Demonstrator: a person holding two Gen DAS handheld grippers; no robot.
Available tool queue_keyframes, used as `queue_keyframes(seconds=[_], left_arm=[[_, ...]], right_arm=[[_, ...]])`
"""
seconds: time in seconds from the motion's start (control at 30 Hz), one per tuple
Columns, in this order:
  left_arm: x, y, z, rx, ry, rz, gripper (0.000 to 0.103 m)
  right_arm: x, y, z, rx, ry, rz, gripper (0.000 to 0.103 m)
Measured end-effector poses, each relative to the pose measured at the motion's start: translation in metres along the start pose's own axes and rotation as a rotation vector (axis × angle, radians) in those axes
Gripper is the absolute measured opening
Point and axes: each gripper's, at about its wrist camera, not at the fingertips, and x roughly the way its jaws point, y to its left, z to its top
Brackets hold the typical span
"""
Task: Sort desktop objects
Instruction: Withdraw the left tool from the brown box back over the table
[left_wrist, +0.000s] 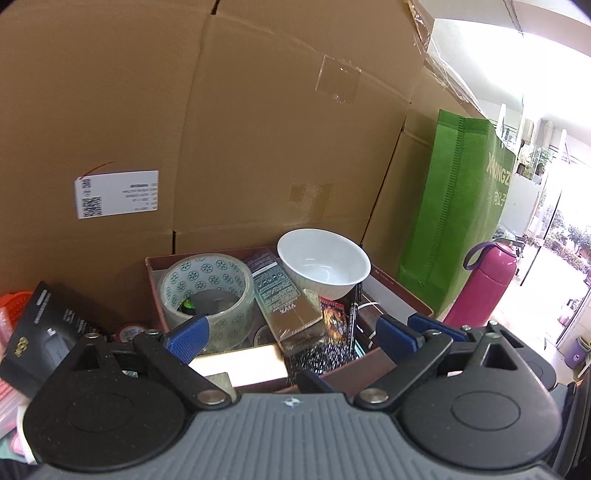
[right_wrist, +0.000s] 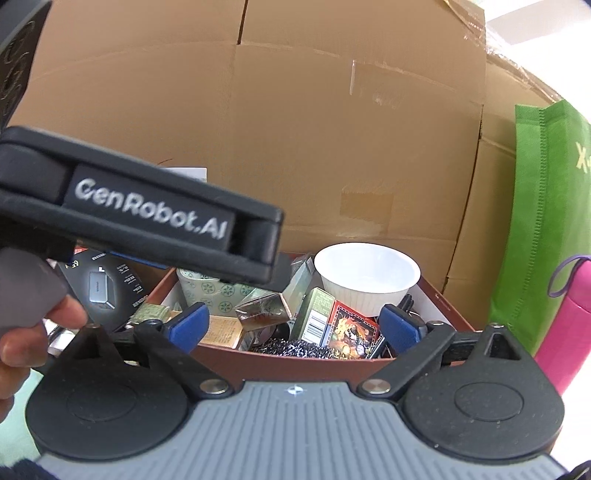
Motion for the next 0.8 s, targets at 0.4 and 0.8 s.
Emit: queue_keyframes(seconds=[0.4, 0.8], left_arm=[[-0.059, 0.024, -0.059, -0.07, -0.033, 0.049, 0.1], [-0.1, 0.095, -0.108, -0.252, 0.021, 0.184, 0.1]], right_arm=[[-0.057, 0.053, -0.008, -0.061, -0.052, 0.049, 0.098], [-0.064, 0.128, -0.035, -0.12, 0.047, 0.247, 0.098]])
